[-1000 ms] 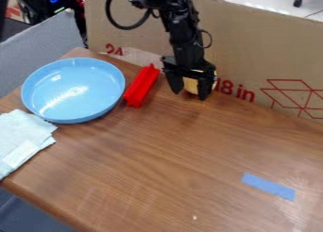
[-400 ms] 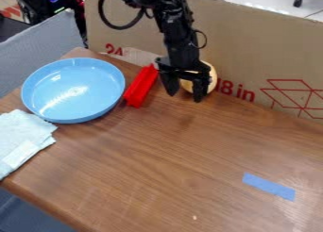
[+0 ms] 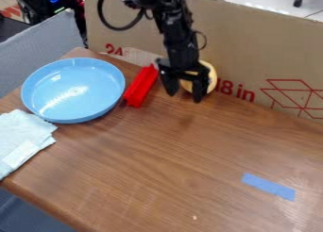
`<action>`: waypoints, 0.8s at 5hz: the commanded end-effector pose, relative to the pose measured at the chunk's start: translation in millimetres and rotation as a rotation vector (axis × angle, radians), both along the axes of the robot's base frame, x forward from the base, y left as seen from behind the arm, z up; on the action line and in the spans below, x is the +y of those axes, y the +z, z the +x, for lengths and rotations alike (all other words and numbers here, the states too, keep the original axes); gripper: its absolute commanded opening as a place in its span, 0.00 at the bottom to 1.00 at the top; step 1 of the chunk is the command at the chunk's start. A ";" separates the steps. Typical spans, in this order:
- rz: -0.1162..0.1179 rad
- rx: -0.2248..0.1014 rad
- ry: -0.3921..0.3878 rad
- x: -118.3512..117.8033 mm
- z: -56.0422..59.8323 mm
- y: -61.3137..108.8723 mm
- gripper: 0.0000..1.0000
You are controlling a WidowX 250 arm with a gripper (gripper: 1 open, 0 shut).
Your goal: Move the yellow ball to the left side of the table
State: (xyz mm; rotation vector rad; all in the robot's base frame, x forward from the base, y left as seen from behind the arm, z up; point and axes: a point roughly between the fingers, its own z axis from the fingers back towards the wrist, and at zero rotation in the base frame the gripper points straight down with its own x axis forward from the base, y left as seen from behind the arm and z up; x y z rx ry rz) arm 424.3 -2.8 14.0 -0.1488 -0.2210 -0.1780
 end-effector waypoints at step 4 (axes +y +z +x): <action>0.005 -0.046 -0.036 10.2 -25.2 24.2 1.00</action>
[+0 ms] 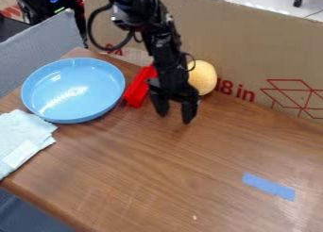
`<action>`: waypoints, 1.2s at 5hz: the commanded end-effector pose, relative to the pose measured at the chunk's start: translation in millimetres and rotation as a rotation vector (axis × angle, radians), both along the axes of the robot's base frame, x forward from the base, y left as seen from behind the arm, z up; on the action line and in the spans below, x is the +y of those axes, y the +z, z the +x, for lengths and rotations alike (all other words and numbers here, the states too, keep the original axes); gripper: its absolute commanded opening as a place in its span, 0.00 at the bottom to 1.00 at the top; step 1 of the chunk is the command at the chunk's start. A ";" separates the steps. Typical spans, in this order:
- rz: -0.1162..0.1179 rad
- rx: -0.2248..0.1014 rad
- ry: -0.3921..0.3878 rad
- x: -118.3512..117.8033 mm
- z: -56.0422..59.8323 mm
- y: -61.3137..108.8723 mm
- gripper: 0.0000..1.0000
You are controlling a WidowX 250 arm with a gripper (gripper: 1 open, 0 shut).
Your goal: Move the yellow ball to the left side of the table
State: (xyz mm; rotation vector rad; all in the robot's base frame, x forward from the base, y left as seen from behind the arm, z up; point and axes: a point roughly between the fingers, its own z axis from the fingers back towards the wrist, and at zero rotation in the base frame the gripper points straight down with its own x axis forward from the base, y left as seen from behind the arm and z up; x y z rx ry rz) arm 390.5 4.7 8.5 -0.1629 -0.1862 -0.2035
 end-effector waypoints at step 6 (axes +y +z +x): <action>0.032 -0.218 0.048 67.9 -28.0 139.1 1.00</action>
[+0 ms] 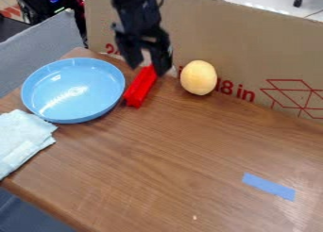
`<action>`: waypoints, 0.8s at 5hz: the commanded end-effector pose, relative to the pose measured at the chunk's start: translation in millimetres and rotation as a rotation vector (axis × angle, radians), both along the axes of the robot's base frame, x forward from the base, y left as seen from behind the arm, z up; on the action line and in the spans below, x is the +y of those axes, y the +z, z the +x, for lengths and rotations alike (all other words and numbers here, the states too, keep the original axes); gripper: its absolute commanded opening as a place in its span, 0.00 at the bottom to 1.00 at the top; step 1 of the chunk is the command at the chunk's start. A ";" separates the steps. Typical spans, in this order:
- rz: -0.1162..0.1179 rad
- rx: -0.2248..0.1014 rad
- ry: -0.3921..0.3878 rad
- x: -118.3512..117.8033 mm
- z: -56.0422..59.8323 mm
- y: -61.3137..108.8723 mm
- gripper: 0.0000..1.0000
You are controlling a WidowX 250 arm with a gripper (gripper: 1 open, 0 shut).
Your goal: Move the yellow ball to the left side of the table
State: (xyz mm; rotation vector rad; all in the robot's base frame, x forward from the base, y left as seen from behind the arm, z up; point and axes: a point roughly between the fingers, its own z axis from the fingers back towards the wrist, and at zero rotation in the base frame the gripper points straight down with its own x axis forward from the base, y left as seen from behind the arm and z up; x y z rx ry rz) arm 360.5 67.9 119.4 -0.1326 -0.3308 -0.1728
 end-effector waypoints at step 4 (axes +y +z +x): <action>0.016 0.004 0.055 25.7 17.4 -17.3 1.00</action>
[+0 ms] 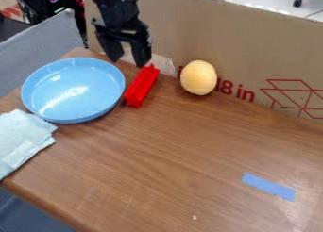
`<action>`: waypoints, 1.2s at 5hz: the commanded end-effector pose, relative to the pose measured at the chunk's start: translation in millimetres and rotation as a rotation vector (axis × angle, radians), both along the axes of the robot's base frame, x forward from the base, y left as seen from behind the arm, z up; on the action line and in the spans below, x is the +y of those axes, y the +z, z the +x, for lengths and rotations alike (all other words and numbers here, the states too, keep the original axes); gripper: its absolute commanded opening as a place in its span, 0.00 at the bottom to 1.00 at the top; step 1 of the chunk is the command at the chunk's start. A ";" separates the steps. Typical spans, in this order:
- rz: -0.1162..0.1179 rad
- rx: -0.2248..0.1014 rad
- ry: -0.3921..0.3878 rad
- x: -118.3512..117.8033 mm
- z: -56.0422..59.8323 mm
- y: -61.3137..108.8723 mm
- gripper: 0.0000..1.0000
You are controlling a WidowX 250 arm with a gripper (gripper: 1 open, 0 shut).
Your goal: Move the yellow ball to the left side of the table
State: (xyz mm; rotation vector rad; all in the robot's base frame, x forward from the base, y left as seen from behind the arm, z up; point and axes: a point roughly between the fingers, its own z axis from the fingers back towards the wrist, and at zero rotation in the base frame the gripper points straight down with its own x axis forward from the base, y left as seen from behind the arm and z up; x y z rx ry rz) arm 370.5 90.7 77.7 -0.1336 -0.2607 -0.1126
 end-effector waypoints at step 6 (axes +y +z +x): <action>-0.012 -0.104 0.002 43.4 -0.7 67.5 1.00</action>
